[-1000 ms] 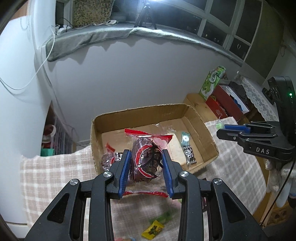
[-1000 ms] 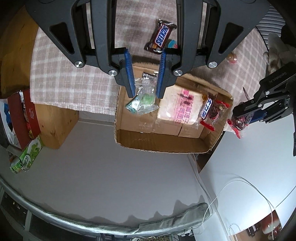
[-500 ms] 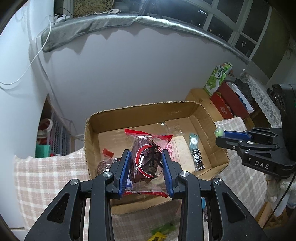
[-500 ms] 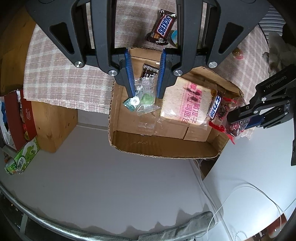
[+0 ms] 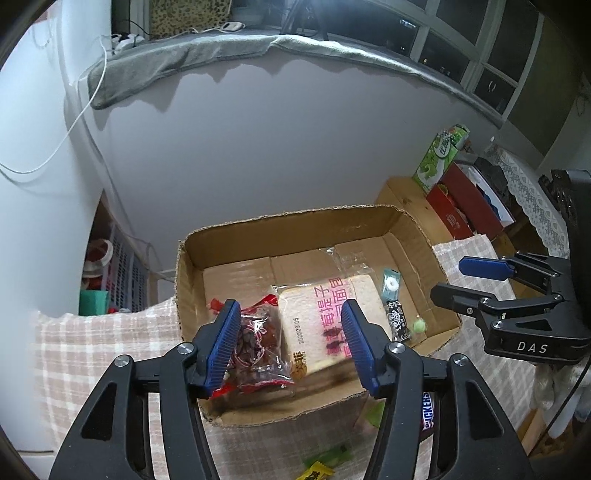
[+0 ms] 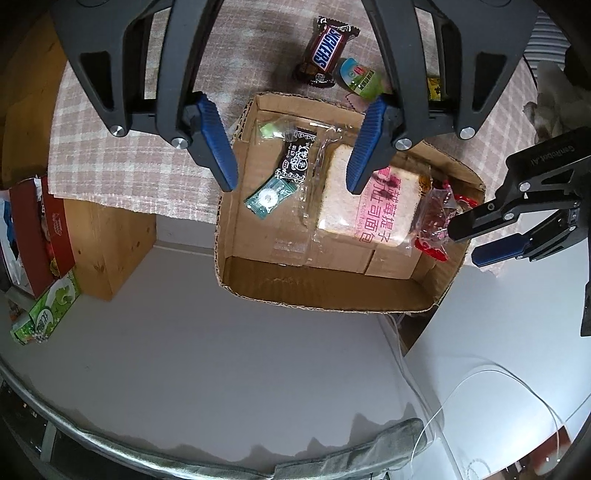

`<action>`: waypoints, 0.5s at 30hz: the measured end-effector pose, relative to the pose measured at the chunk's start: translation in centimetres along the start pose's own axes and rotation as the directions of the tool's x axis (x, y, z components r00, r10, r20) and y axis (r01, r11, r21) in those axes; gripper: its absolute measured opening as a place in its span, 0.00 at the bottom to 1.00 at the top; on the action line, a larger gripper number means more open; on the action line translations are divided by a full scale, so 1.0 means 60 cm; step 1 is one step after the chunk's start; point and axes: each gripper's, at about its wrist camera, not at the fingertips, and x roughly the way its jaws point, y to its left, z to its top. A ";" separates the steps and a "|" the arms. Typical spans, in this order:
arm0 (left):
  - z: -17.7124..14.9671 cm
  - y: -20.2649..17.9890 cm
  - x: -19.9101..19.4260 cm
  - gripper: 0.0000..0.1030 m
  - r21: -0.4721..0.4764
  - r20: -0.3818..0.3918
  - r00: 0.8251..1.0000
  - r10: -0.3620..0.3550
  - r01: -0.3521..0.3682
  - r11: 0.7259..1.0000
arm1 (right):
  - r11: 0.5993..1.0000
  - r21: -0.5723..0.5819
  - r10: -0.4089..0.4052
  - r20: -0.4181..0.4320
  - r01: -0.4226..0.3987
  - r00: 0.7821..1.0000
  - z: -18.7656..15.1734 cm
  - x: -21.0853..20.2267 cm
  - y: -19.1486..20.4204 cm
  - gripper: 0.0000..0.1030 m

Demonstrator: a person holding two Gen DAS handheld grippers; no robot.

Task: Organize snacks
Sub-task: 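Move both open grippers back over the snacks on the table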

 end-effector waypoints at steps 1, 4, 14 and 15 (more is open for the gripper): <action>0.001 -0.001 -0.001 0.54 0.000 0.001 1.000 0.000 0.000 1.000 | 1.000 0.002 -0.001 0.000 0.001 1.000 -0.001 0.000 0.000 0.62; 0.001 -0.002 -0.005 0.54 0.006 0.008 1.000 0.003 -0.003 1.000 | 1.000 0.006 -0.006 0.005 0.006 1.000 -0.004 -0.006 -0.003 0.62; -0.001 -0.008 -0.024 0.54 0.012 0.030 0.999 0.014 -0.014 1.000 | 1.000 0.014 -0.009 0.018 0.009 1.000 -0.008 -0.021 -0.007 0.63; -0.001 -0.009 -0.026 0.54 0.012 0.032 0.999 0.013 -0.014 1.000 | 1.000 0.013 -0.008 0.021 0.008 1.000 -0.008 -0.024 -0.007 0.63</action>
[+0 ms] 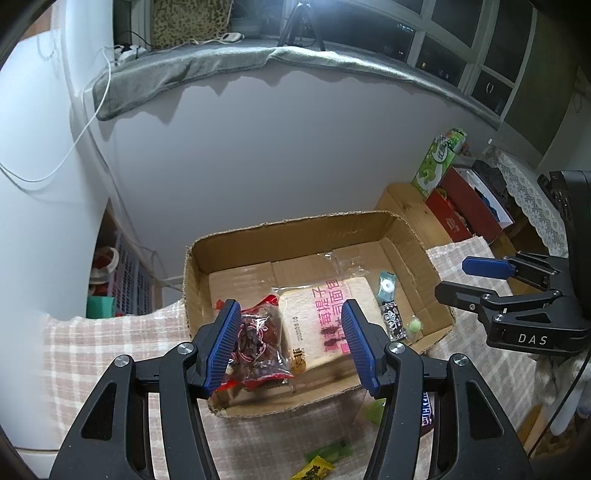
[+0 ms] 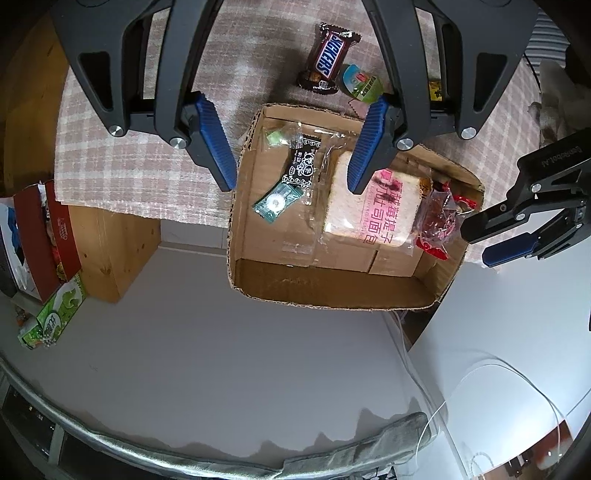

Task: Organize snacks
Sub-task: 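Move both open grippers back over the snacks on the table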

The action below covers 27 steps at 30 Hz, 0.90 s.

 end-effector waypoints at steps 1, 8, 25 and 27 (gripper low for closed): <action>-0.001 0.000 -0.003 0.54 0.000 0.003 1.000 -0.001 0.001 1.000 | 1.000 0.000 0.001 0.002 -0.001 1.000 0.000 -0.003 0.001 0.63; -0.005 0.001 -0.026 0.54 0.000 0.025 1.000 0.000 0.000 1.000 | 1.000 0.005 0.008 0.020 -0.008 1.000 -0.007 -0.025 0.005 0.63; -0.104 0.073 -0.078 0.54 -0.076 -0.019 1.000 0.009 -0.010 0.997 | 0.997 0.063 0.052 0.013 -0.052 0.999 -0.086 -0.064 -0.010 0.63; -0.124 0.081 -0.081 0.54 -0.093 -0.031 0.999 0.007 -0.010 0.996 | 0.997 0.058 0.048 0.004 -0.048 0.999 -0.099 -0.063 -0.010 0.63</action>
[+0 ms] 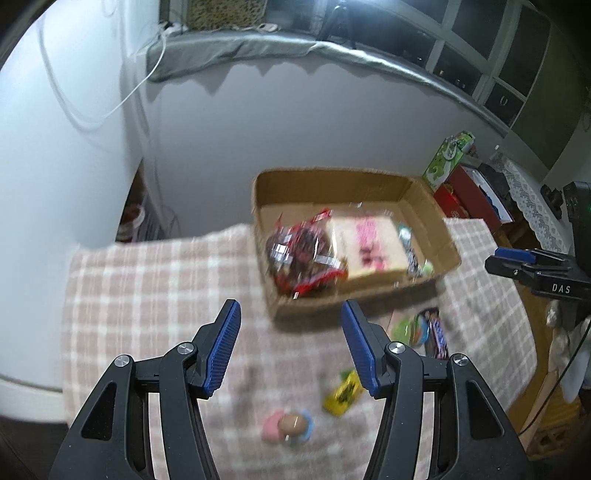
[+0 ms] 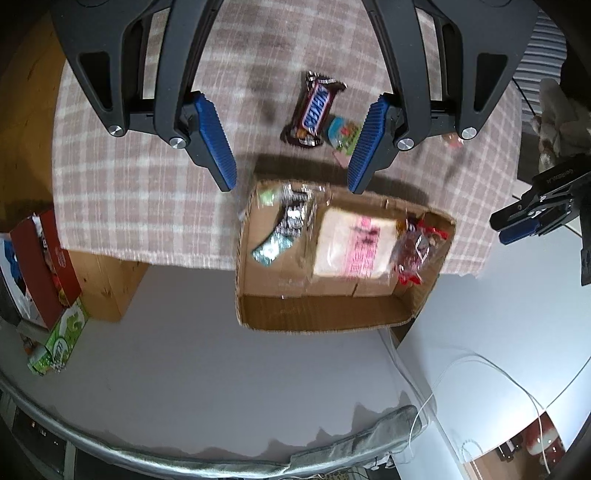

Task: Organize snacks
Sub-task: 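Move both open grippers back over the snacks on the table, then grasp the egg-shaped chocolate with the left gripper while the right gripper grasps the Snickers bar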

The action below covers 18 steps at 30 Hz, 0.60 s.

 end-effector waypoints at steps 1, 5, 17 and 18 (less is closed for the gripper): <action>-0.010 0.005 -0.002 0.54 -0.010 -0.005 1.000 0.000 0.000 1.000 | 1.000 -0.002 -0.002 -0.004 0.002 1.000 -0.006 0.001 0.000 0.63; -0.051 0.021 -0.004 0.54 -0.050 -0.035 0.999 -0.001 -0.001 0.999 | 1.000 0.008 0.004 -0.030 -0.004 1.000 -0.032 0.006 -0.001 0.63; -0.152 0.022 0.021 0.54 -0.113 -0.148 0.988 -0.041 0.024 0.993 | 1.000 0.012 0.010 -0.120 -0.009 0.993 -0.097 0.046 0.007 0.63; -0.156 0.021 0.025 0.54 -0.111 -0.157 0.987 -0.043 0.026 0.994 | 1.000 0.009 0.006 -0.129 -0.005 0.992 -0.101 0.051 0.009 0.63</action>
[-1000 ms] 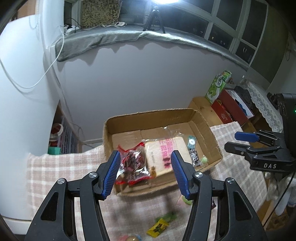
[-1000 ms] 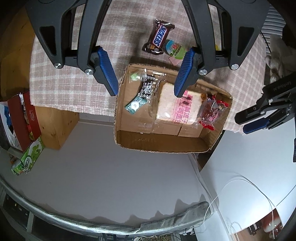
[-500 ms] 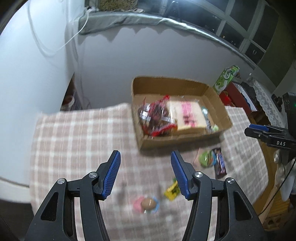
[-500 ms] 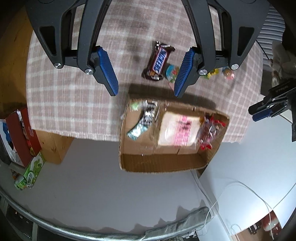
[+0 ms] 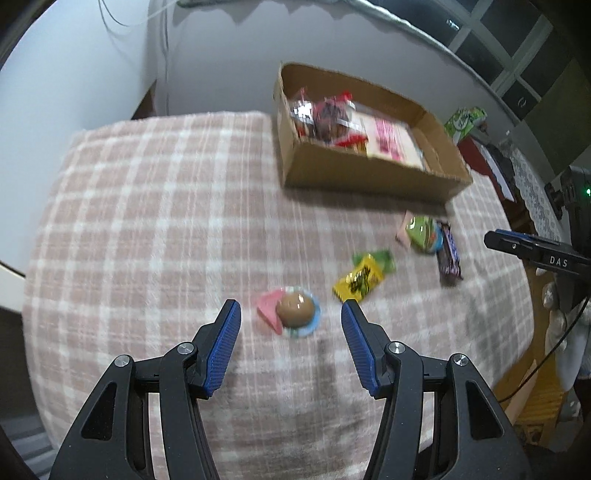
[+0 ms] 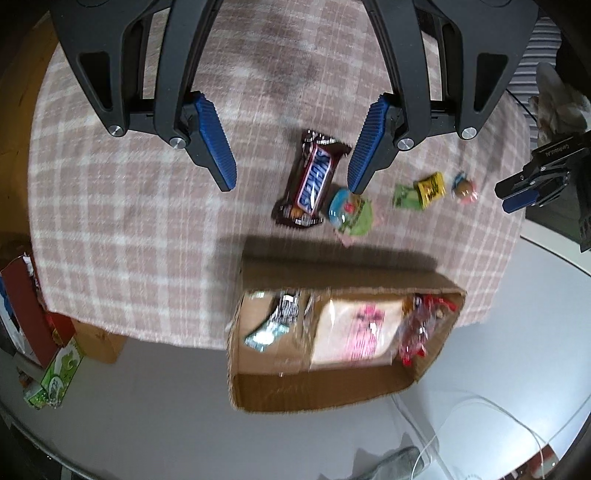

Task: Organize snacks
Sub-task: 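Grasp the egg-shaped chocolate with the left gripper while the right gripper grasps the Snickers bar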

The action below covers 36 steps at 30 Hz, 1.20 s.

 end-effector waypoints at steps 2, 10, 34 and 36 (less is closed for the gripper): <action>-0.005 0.000 0.009 0.54 0.001 -0.013 1.000 0.003 -0.003 1.000 | 1.000 -0.003 -0.004 -0.014 0.004 1.000 -0.006 0.009 0.002 0.63; -0.009 0.003 0.041 0.54 -0.013 -0.047 0.999 0.012 -0.013 1.000 | 1.000 -0.018 -0.012 -0.062 0.011 0.998 -0.018 0.046 0.012 0.63; -0.010 -0.010 0.078 0.40 0.036 -0.046 0.996 0.078 -0.076 0.996 | 0.999 -0.029 -0.041 -0.125 0.038 0.991 0.016 0.130 0.052 0.63; -0.010 -0.014 0.079 0.34 0.048 -0.044 0.995 0.085 -0.083 0.995 | 0.997 -0.040 -0.063 -0.122 0.058 0.991 0.021 0.132 0.052 0.56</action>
